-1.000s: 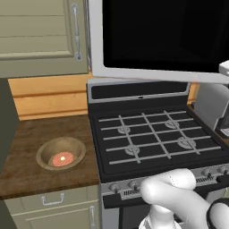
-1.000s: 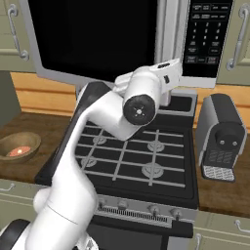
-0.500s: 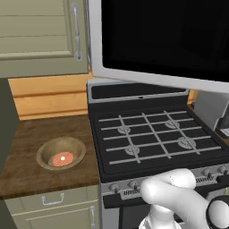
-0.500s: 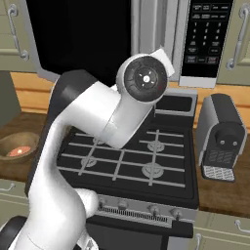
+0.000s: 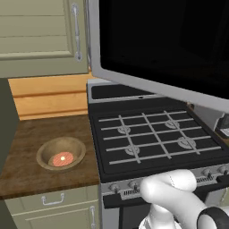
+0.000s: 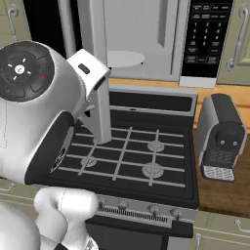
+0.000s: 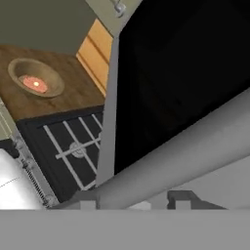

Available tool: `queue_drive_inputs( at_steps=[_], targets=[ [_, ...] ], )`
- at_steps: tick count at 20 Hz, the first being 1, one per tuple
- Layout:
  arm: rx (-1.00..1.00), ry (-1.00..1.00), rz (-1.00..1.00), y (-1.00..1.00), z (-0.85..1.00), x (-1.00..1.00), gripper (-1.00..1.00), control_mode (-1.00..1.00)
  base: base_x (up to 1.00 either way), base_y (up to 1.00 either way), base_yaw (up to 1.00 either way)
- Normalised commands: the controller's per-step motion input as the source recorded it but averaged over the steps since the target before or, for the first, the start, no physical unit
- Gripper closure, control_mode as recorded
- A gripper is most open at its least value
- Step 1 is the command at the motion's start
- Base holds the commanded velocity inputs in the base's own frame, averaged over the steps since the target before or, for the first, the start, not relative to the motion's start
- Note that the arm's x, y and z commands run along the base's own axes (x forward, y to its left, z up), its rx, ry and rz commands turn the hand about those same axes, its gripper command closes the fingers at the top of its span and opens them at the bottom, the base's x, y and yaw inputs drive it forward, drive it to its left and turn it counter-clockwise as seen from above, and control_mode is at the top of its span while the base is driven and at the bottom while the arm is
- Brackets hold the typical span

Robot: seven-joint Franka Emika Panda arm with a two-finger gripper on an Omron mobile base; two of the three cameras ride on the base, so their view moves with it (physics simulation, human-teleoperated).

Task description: Open the microwave, place the bowl with waffle inside the microwave, then close the microwave door and turn it on.

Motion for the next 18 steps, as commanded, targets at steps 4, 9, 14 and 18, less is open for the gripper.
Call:
queue_drive_inputs(
  at_steps=[4, 9, 14, 18],
  targets=[
    [-0.43, 0.02, 0.12, 1.0, -0.64, -0.77, -1.0, -1.0, 0.0, 0.0, 0.0],
    [-0.12, -0.01, 0.22, 0.22, -0.39, -0.99, -1.0, -1.0, 0.0, 0.0, 0.0],
    [0.02, 0.01, 0.37, -0.62, 0.03, -1.0, -1.0, -1.0, 0.0, 0.0, 0.0],
    [0.06, -0.02, 0.34, -0.27, -0.03, -0.05, -1.0, -1.0, 0.0, 0.0, 0.0]
  ],
)
